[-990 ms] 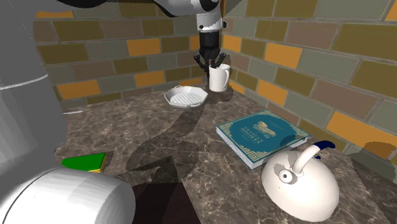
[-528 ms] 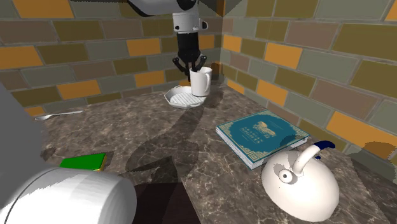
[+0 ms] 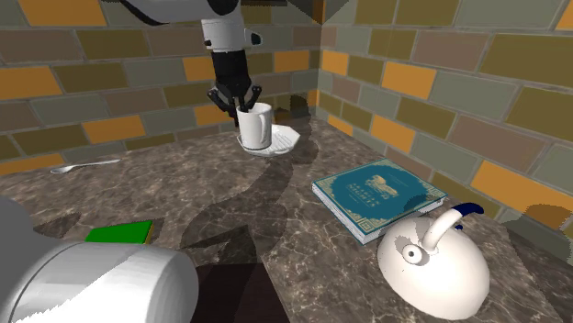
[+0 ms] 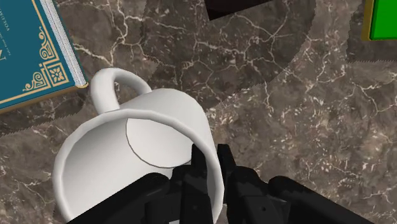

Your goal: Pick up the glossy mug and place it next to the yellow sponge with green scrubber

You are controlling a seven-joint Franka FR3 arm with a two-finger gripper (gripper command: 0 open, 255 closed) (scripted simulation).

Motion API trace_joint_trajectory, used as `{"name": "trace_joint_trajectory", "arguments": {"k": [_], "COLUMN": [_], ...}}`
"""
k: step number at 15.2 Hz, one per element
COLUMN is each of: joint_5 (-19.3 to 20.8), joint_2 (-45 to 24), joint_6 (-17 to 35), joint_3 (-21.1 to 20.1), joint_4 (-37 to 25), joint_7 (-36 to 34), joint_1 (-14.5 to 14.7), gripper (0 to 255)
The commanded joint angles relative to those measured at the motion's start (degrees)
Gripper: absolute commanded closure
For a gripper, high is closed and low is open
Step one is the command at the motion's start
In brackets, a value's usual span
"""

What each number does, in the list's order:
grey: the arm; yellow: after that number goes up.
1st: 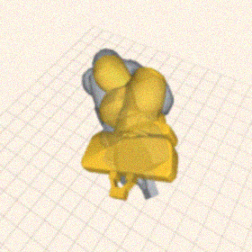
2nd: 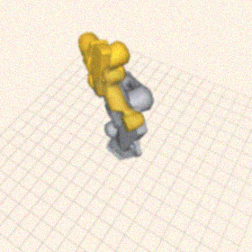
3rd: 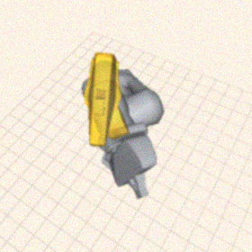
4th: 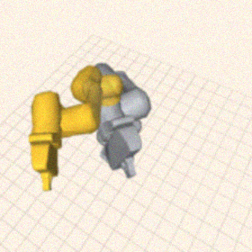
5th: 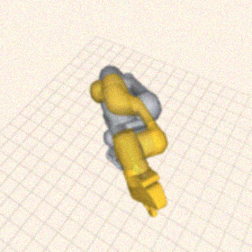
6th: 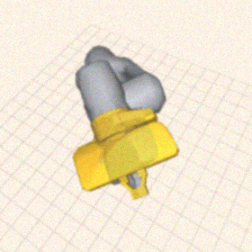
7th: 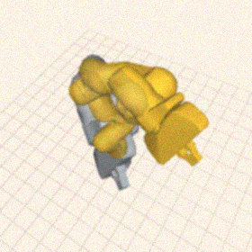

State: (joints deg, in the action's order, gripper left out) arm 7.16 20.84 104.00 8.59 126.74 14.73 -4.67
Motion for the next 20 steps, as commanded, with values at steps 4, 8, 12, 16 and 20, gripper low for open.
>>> {"name": "trace_joint_trajectory", "arguments": {"k": [4, 8, 12, 16, 20], "joint_5": [-1.3, -3.4, -6.2, -9.6, -13.4], "joint_2": [7.5, 12.7, 17.1, 20.6, 23.0], "joint_6": [-1.7, -3.3, -5.0, -6.7, -8.2], "joint_3": [-4.3, -8.2, -12.3, -16.7, -21.2], "joint_4": [6.3, 10.3, 13.2, 15.1, 15.9], "joint_7": [-5.8, -10.6, -15.4, -20.5, -25.8], "joint_1": [2.0, 3.9, 6.2, 8.8, 11.5], "gripper": [255, 255, 255, 255, 255]}}
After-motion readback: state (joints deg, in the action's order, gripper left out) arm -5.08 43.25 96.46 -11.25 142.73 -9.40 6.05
